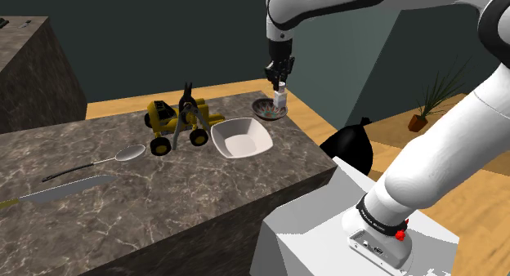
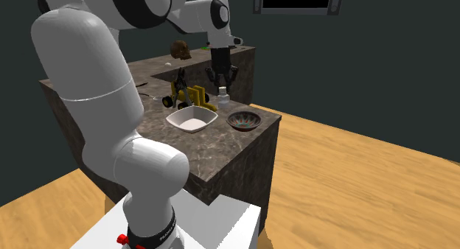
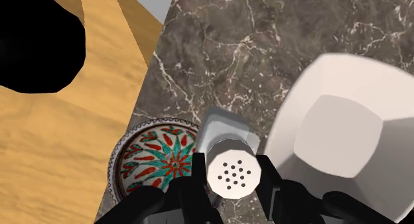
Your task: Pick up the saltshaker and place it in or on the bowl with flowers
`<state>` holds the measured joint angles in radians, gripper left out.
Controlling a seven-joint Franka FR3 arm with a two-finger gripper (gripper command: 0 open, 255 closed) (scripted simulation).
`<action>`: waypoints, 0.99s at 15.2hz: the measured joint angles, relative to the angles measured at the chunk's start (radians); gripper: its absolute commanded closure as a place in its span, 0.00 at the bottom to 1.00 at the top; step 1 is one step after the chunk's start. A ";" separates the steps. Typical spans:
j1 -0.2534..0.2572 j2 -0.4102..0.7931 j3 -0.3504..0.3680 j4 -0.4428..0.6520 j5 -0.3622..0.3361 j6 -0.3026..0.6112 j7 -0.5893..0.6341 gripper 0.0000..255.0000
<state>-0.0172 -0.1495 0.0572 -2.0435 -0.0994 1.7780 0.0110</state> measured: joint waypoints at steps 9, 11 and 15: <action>-0.054 0.261 -0.056 0.377 -0.019 -0.105 -0.116 1.00; -0.056 0.281 -0.058 0.388 -0.020 -0.096 -0.120 1.00; -0.056 0.286 -0.058 0.338 -0.021 -0.041 -0.113 1.00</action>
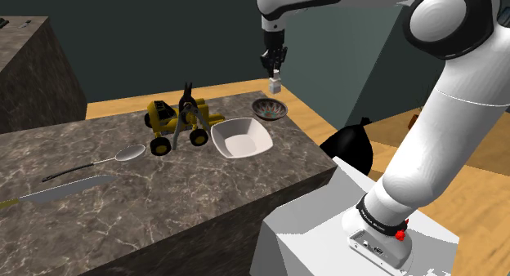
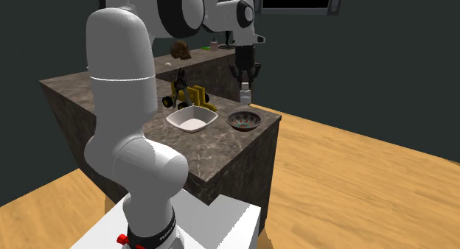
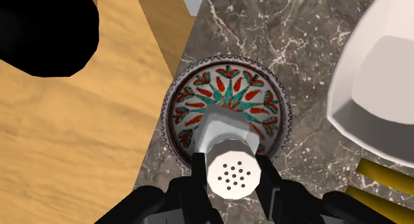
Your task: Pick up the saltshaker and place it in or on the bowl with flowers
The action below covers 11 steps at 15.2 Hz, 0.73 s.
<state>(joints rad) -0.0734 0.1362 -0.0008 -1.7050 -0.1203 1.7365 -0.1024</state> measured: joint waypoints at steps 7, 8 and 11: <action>-0.002 0.009 -0.002 -0.079 -0.003 0.088 0.007 1.00; -0.002 0.013 -0.001 -0.089 -0.003 0.101 0.009 1.00; -0.003 0.026 -0.003 -0.114 -0.004 0.139 0.012 1.00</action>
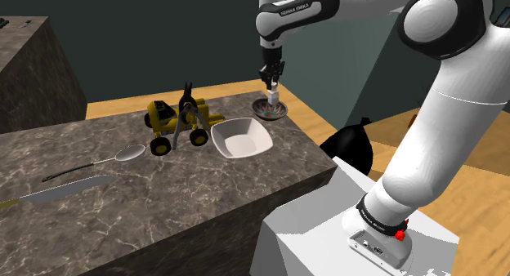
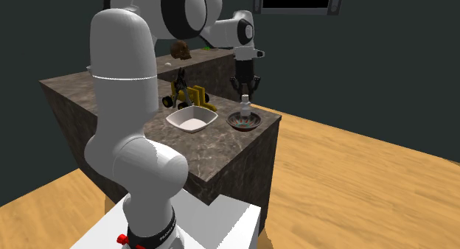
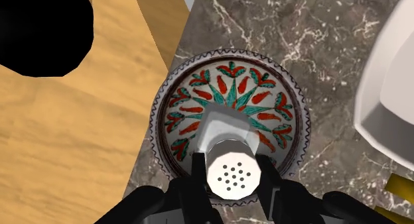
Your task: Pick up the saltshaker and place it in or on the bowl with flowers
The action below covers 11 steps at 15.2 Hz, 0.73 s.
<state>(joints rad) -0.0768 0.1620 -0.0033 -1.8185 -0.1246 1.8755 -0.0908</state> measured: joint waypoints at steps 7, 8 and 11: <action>0.000 0.015 0.000 -0.036 -0.002 0.051 0.007 1.00; 0.000 0.015 0.000 -0.037 -0.002 0.052 0.008 1.00; 0.001 0.015 0.000 -0.037 -0.002 0.052 0.008 0.00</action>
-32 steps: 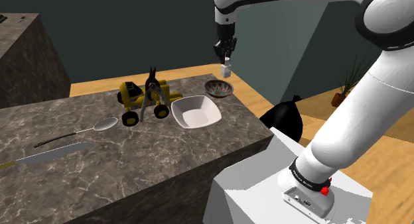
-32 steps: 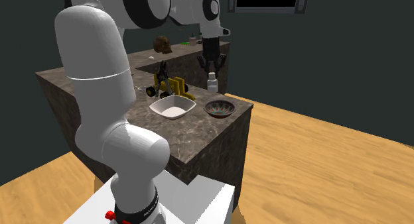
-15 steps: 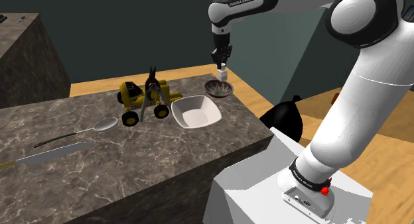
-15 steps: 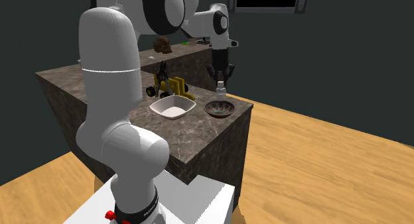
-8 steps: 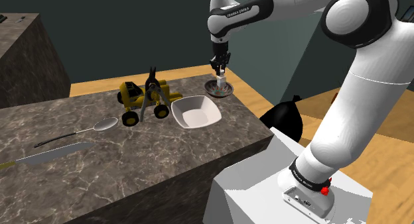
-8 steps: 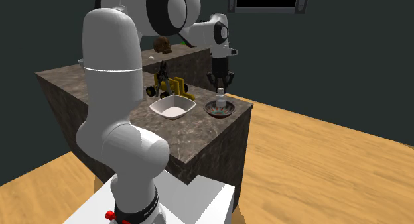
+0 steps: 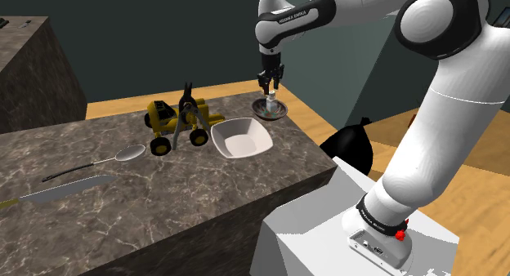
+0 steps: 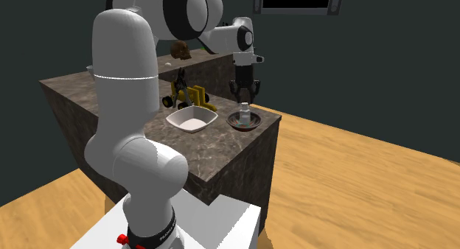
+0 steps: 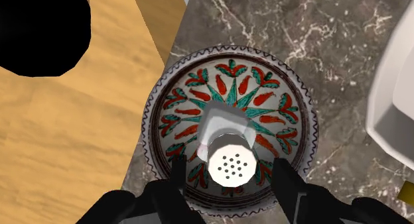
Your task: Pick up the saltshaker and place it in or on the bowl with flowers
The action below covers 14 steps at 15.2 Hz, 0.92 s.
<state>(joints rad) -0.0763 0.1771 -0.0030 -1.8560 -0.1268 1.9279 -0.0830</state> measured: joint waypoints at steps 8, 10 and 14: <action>0.004 -0.012 0.003 0.053 0.003 -0.064 -0.001 0.00; 0.007 -0.015 0.005 0.095 0.004 -0.109 -0.003 0.00; 0.007 -0.014 0.005 0.109 0.005 -0.123 -0.004 0.00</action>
<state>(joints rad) -0.0692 0.1631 0.0023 -1.7472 -0.1217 1.8049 -0.0867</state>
